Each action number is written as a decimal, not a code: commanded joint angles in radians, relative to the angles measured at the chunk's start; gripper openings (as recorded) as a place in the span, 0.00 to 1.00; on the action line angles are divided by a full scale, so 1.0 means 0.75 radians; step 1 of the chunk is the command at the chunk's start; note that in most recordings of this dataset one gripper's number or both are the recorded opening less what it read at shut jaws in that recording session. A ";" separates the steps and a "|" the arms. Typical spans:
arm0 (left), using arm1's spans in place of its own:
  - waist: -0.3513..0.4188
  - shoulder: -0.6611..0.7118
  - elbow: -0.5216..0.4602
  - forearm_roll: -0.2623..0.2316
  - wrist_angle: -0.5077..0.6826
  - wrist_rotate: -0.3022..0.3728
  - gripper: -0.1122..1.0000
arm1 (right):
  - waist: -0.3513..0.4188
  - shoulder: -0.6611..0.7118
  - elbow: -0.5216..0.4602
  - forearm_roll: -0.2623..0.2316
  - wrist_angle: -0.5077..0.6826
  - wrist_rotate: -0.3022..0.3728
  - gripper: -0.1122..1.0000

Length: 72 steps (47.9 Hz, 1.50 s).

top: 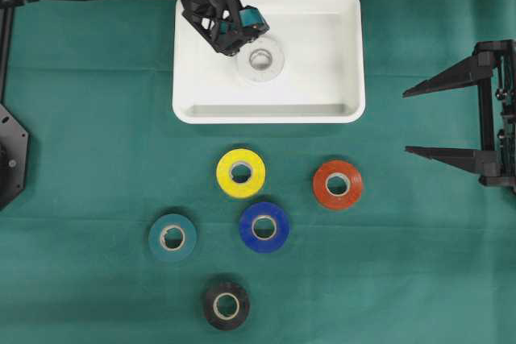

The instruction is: Pick up the tape from a random location and place it into the white case.

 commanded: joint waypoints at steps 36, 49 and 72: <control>-0.409 -0.082 0.104 0.004 -0.186 0.006 0.92 | -0.004 0.006 -0.029 0.020 -0.006 0.006 0.92; -0.436 -0.194 0.207 0.004 -0.211 0.016 0.92 | -0.004 0.006 -0.031 0.033 -0.006 0.006 0.92; -0.468 -0.699 0.567 0.004 -0.399 0.020 0.92 | -0.004 0.004 -0.031 0.033 -0.006 0.004 0.92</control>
